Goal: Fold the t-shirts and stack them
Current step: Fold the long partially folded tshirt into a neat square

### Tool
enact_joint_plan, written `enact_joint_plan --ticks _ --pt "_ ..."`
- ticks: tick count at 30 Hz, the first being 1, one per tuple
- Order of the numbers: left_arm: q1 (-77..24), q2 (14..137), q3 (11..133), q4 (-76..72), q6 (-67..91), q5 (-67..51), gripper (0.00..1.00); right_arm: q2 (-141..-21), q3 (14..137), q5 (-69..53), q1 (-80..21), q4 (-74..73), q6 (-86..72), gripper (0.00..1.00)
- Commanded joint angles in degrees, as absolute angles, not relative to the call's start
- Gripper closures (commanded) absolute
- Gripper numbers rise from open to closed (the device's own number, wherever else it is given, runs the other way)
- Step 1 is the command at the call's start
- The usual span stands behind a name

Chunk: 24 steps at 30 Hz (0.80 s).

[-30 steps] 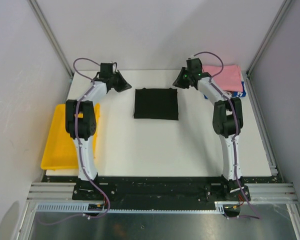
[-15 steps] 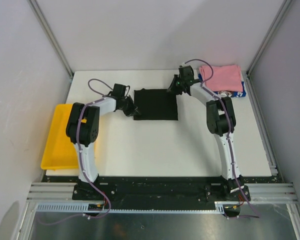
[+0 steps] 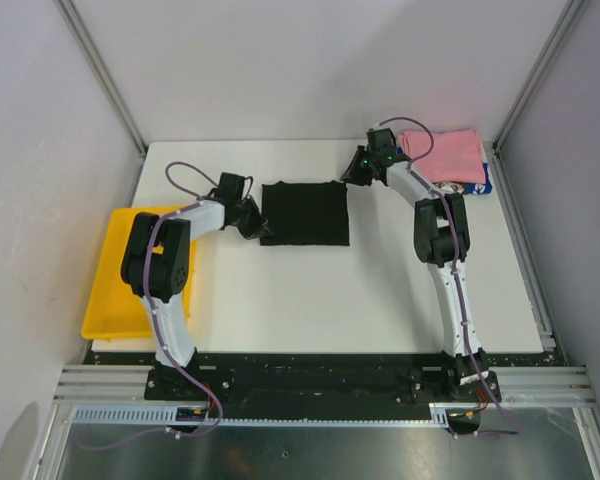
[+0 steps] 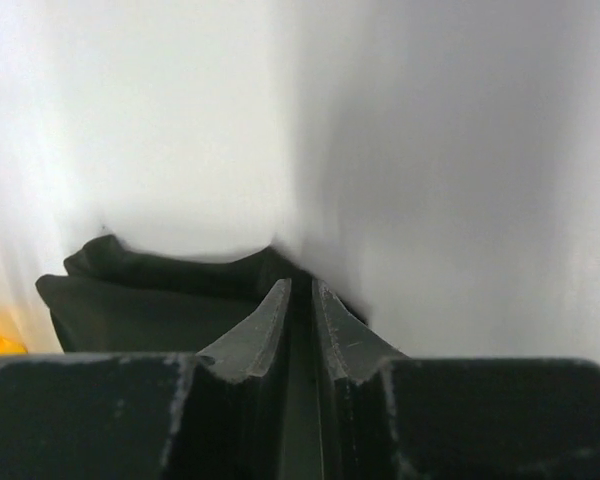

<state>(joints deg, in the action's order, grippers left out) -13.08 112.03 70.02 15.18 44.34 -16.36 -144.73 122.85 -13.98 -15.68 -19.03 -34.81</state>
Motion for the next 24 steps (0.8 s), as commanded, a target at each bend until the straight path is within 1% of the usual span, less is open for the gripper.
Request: enact_joint_plan --ticks 1,3,5,7,10,13,18,24 --pt "-11.94 108.31 70.43 17.77 39.85 -15.29 1.00 -140.45 125.75 -12.21 -12.65 -23.79 -34.98 0.81" --pt "-12.28 108.18 72.32 17.76 37.96 -18.19 1.00 -137.28 123.92 -9.03 -11.93 -26.16 -34.89 0.79" --pt "-12.85 107.49 73.74 17.84 36.89 -20.76 0.99 -134.01 120.67 -5.00 -11.24 -27.66 -34.48 0.74" --pt "-13.45 106.17 74.42 17.91 36.12 -22.68 0.93 -131.06 118.12 0.38 -10.72 -29.81 -33.78 0.71" --pt "-14.43 104.32 74.97 17.87 35.51 -25.54 0.81 -127.92 115.74 9.12 -10.34 -33.78 -31.89 0.70" --pt "-15.98 104.32 77.06 17.88 34.62 -27.99 0.74 -125.62 112.63 15.07 -9.84 -34.97 -30.05 0.69" --pt "-18.79 105.94 78.95 17.89 35.81 -31.35 0.72 -125.31 109.19 19.28 -8.53 -34.58 -26.75 0.69" --pt "-21.21 103.53 77.04 17.90 35.31 -31.42 0.71 -128.45 109.67 21.46 -7.19 -34.02 -23.19 0.69"
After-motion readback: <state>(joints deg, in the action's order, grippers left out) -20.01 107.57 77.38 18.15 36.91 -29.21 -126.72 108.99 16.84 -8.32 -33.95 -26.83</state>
